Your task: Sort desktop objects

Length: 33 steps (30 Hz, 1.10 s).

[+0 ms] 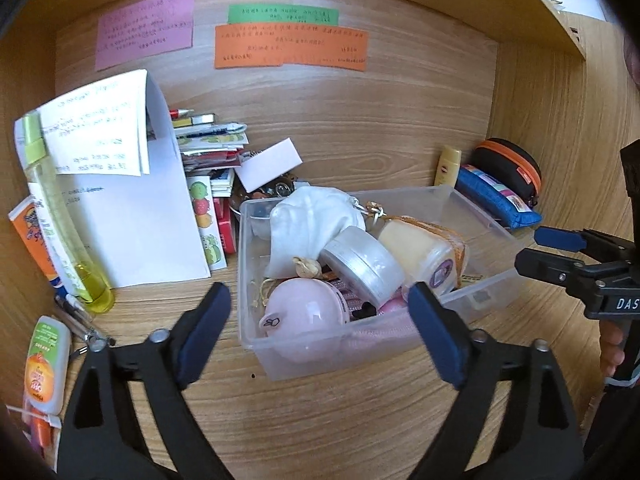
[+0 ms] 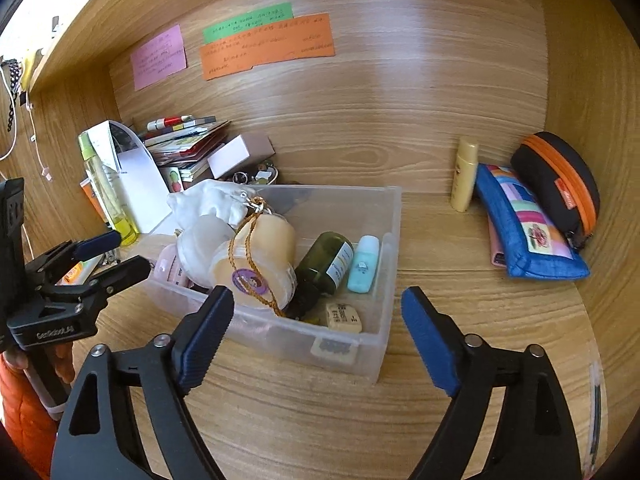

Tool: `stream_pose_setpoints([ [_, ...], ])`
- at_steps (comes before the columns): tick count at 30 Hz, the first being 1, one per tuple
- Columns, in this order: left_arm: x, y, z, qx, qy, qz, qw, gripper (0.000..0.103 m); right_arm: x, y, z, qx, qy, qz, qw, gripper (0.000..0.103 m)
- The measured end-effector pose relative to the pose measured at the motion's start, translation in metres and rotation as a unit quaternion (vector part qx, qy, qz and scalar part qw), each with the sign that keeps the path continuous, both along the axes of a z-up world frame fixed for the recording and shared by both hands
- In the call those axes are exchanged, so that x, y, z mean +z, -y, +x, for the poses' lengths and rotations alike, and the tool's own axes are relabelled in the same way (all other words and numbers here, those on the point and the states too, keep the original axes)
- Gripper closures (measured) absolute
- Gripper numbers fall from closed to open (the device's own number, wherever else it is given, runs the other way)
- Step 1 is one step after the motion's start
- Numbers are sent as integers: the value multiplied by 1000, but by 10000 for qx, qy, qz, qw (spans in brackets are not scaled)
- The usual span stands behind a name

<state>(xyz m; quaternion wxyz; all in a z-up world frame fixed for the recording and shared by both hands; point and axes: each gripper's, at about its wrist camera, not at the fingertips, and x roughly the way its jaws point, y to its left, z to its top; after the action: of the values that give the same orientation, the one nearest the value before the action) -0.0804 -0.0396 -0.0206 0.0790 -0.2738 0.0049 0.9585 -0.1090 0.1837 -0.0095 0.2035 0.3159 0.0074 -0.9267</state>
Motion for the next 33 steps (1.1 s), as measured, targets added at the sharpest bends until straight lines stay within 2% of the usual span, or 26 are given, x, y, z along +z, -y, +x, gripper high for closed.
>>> stream_pose_setpoints([
  [3, 3, -1, 8, 27, -76, -96, 9999, 7, 4, -1, 7, 15, -28, -44, 10000, 18],
  [13, 7, -8, 37, 387, -267, -450, 9979, 5, 13, -5, 39, -100, -177, -74, 9998, 5],
  [23, 21, -27, 74, 424, -622, -472, 9960, 3, 23, -12, 77, -221, -453, 14, 9987, 3],
  [33, 24, -48, 96, 406, -642, -521, 9957, 1, 31, -21, 108, -266, -668, -78, 9974, 1],
])
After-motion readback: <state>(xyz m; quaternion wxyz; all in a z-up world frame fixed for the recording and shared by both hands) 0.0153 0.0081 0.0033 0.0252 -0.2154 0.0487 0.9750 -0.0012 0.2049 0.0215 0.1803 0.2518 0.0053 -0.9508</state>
